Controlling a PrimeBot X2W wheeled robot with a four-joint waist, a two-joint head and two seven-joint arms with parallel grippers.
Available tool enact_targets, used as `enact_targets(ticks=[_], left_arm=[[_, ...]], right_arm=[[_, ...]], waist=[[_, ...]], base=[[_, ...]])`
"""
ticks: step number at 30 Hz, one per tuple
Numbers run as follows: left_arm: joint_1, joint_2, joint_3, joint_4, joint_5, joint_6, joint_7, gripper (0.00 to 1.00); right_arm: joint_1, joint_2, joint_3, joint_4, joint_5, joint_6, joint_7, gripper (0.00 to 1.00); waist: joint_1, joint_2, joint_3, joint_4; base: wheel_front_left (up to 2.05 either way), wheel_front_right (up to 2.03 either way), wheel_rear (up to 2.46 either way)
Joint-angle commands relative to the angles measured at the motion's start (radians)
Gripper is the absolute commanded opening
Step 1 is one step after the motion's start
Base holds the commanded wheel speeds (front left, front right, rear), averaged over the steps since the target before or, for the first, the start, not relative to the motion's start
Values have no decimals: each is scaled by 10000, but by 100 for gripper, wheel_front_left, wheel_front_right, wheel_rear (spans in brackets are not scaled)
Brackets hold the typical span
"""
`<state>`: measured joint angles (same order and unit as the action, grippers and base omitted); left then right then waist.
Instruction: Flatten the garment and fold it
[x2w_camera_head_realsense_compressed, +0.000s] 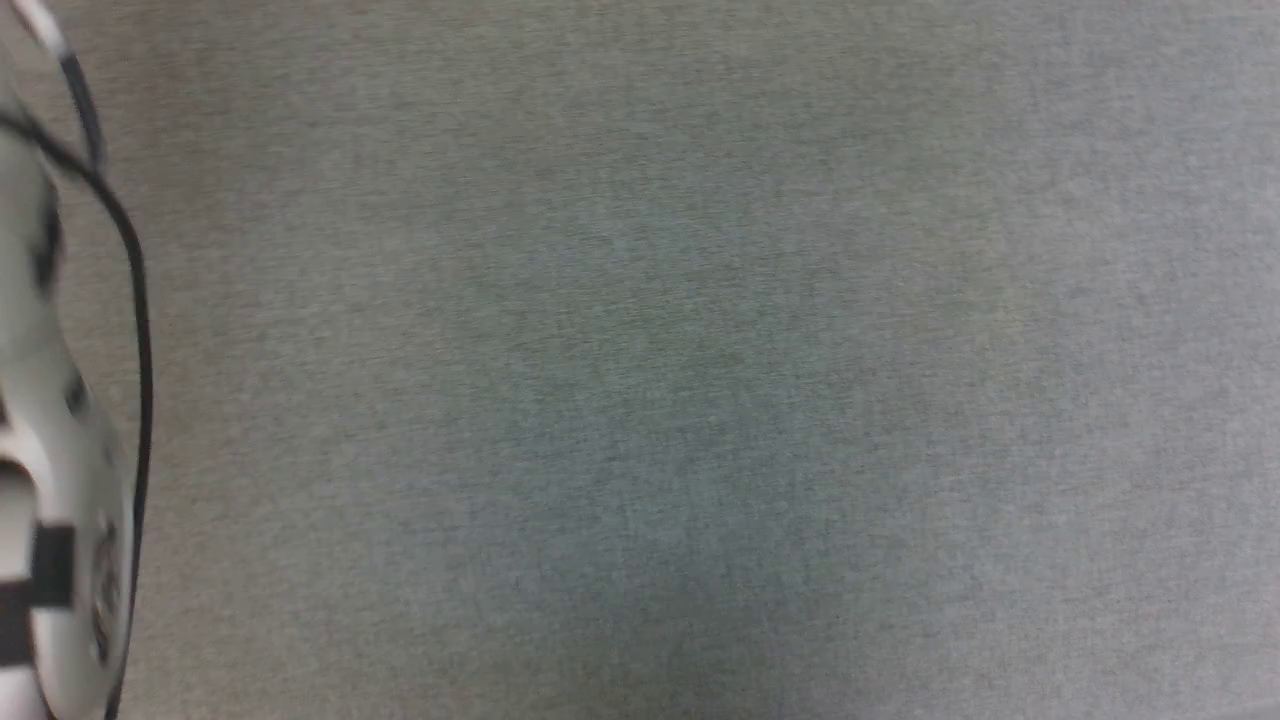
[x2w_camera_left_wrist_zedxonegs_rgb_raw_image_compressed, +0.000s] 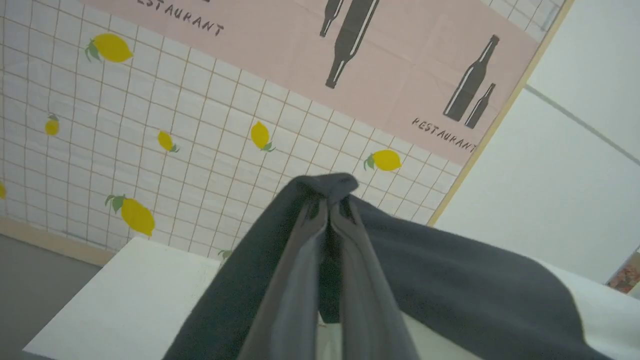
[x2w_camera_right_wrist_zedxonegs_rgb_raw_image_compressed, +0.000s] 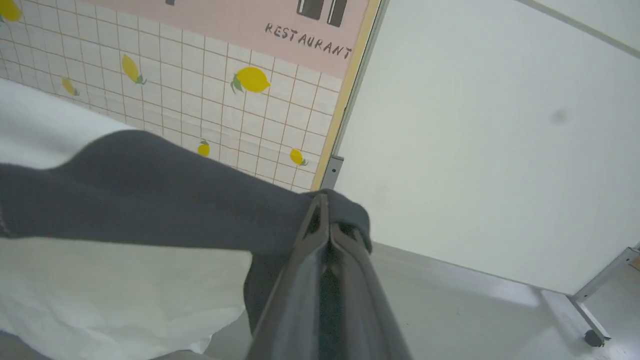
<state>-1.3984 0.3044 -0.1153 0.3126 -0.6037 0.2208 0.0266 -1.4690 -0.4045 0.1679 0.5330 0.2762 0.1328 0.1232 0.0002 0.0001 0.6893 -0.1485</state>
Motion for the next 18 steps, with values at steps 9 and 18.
enact_targets(ticks=[9, 18], left_arm=[[4566, 636, -110, -424, -310, -217, 554, 0], [9747, 706, -8, -3112, -1029, 530, 1639, 0]], right_arm=[[3769, -782, 1338, -1165, 2053, -21, 645, 0], [8341, -1145, 556, -3718, 2721, -21, 1551, 0]], waist=[[-2, -1, -1288, 497], [-2, -1, -2831, 590]], base=[[0, 0, 0], [0, 0, 0]])
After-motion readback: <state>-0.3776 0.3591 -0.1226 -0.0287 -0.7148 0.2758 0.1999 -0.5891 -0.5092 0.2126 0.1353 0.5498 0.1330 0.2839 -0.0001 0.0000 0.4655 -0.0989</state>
